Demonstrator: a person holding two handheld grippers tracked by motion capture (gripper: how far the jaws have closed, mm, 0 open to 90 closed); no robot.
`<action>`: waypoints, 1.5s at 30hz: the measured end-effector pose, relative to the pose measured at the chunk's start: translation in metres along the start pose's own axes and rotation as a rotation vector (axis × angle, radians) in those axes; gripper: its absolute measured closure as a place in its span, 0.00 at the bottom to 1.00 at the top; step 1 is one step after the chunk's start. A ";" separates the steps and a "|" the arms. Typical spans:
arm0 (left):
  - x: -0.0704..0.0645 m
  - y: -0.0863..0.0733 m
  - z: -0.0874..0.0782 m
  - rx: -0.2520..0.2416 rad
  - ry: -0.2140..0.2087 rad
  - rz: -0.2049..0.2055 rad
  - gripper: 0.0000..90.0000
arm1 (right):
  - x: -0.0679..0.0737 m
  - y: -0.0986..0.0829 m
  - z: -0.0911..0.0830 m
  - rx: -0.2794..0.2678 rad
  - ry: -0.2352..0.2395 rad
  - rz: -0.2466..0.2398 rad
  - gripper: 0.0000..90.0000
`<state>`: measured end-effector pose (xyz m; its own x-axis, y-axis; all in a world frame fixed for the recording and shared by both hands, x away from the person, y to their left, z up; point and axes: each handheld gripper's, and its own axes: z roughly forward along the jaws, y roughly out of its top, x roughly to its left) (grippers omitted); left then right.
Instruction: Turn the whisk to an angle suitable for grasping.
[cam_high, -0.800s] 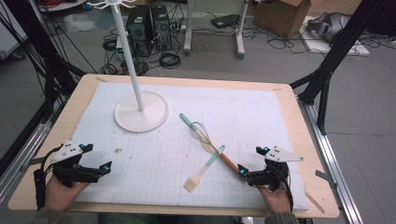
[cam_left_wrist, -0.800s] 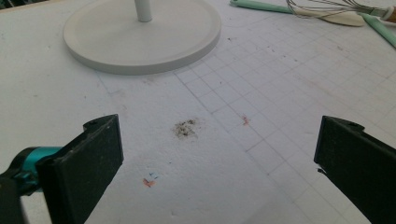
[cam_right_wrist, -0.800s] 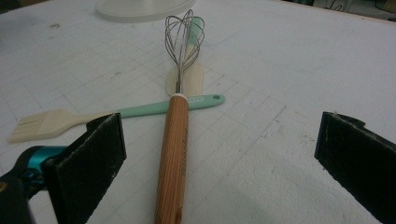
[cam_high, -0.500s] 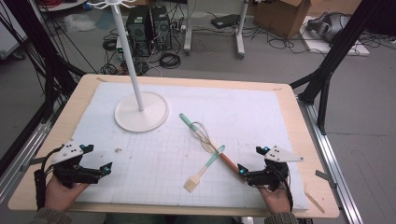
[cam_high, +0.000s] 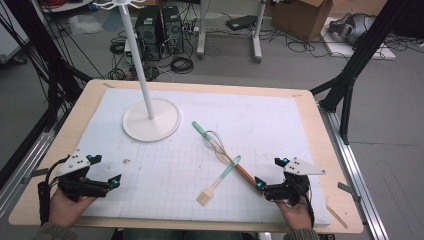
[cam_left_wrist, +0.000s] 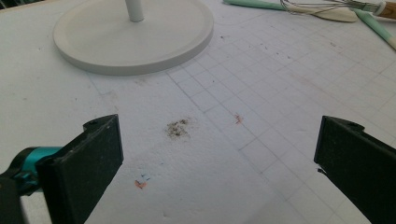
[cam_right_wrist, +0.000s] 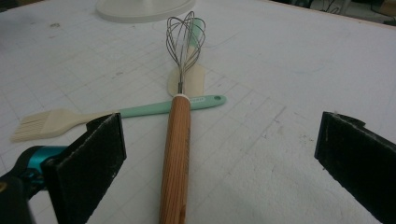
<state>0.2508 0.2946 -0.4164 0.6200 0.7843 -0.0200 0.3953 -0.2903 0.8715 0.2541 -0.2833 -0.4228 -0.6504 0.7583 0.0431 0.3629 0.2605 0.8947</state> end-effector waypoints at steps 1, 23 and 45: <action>0.000 0.000 0.000 0.001 -0.001 0.000 0.02 | 0.000 0.000 0.000 -0.001 -0.001 0.001 0.01; 0.000 0.000 0.003 -0.011 -0.003 -0.001 0.02 | -0.001 0.013 0.005 0.001 0.029 0.009 0.01; -0.001 0.001 0.005 -0.010 -0.006 0.007 0.02 | 0.001 0.045 0.028 0.058 0.071 -0.013 0.08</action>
<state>0.2538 0.2907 -0.4184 0.6269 0.7789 -0.0169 0.3842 -0.2902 0.8765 0.2889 -0.2541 -0.3951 -0.7001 0.7111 0.0650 0.3909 0.3055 0.8683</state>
